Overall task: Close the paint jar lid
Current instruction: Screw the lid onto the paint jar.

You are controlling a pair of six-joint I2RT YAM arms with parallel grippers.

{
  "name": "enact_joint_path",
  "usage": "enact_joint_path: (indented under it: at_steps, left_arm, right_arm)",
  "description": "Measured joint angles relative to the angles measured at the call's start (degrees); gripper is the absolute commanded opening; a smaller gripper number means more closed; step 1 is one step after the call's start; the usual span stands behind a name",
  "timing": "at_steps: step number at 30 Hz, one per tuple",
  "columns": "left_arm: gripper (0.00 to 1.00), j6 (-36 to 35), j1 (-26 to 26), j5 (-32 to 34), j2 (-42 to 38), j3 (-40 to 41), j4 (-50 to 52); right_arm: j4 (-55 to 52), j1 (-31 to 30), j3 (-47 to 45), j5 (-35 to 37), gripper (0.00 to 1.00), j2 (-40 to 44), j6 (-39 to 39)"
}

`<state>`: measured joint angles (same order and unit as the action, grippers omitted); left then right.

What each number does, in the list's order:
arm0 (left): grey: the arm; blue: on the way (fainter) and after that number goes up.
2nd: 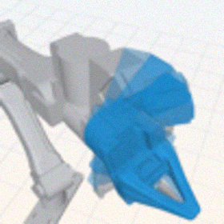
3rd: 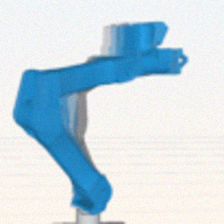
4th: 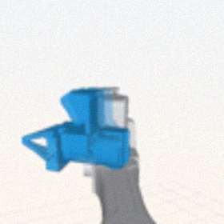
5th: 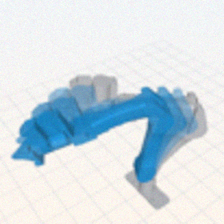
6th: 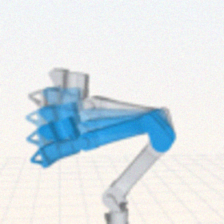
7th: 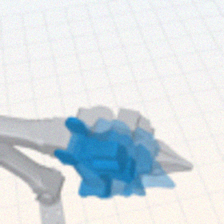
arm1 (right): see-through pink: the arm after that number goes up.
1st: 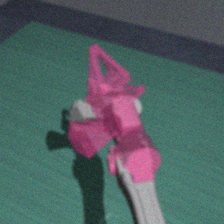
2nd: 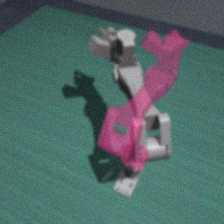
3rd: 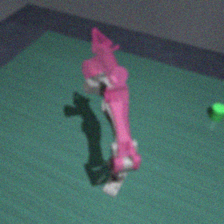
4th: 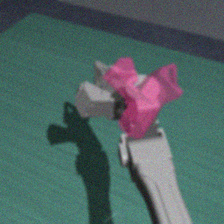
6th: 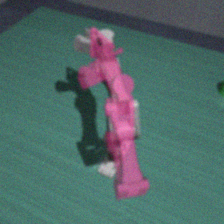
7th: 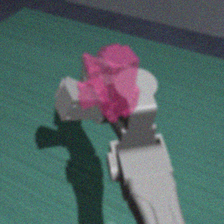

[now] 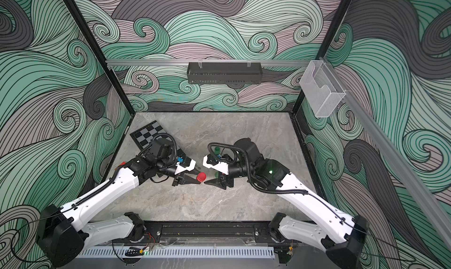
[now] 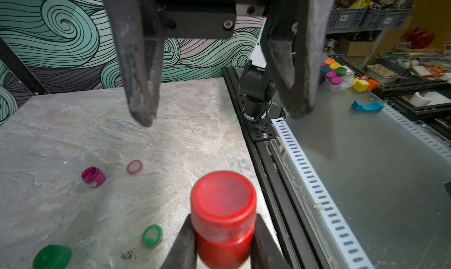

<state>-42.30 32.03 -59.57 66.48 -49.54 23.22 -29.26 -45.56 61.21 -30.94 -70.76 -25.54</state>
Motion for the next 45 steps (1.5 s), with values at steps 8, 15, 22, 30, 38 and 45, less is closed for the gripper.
enact_joint_path:
  at_steps: [8, 15, 22, 30, 38, 45]
  left_arm:
    - [0.15, -0.68, 0.0, -0.31, 0.17, 0.0, 0.42]
    - [0.15, -0.7, 0.0, -0.24, 0.15, 0.0, 0.42]
    - [0.15, -0.66, 0.0, 0.87, 0.07, 0.0, 0.42]
    - [0.14, 0.74, -0.02, 5.49, -1.66, 0.17, -1.36]
    - [0.14, 3.34, -0.13, 10.73, -4.81, 2.58, -6.62]
    - [0.14, 5.22, -0.48, 16.72, -6.12, 4.57, -9.51]
  right_arm:
    - [-0.26, -0.81, 0.5, -1.53, 0.56, -6.19, -5.55]
    - [-0.04, -2.36, 1.51, -0.72, 0.42, -8.13, -6.88]
    - [0.26, -3.04, 1.95, 1.14, 0.18, -8.7, -6.93]
    - [2.56, -3.67, 1.92, 5.79, 0.0, -8.74, -2.05]
    - [5.62, -4.83, 1.86, 11.5, 0.0, -8.98, 10.27]
    - [3.45, -7.63, 5.68, 21.92, 0.0, -12.87, 25.53]
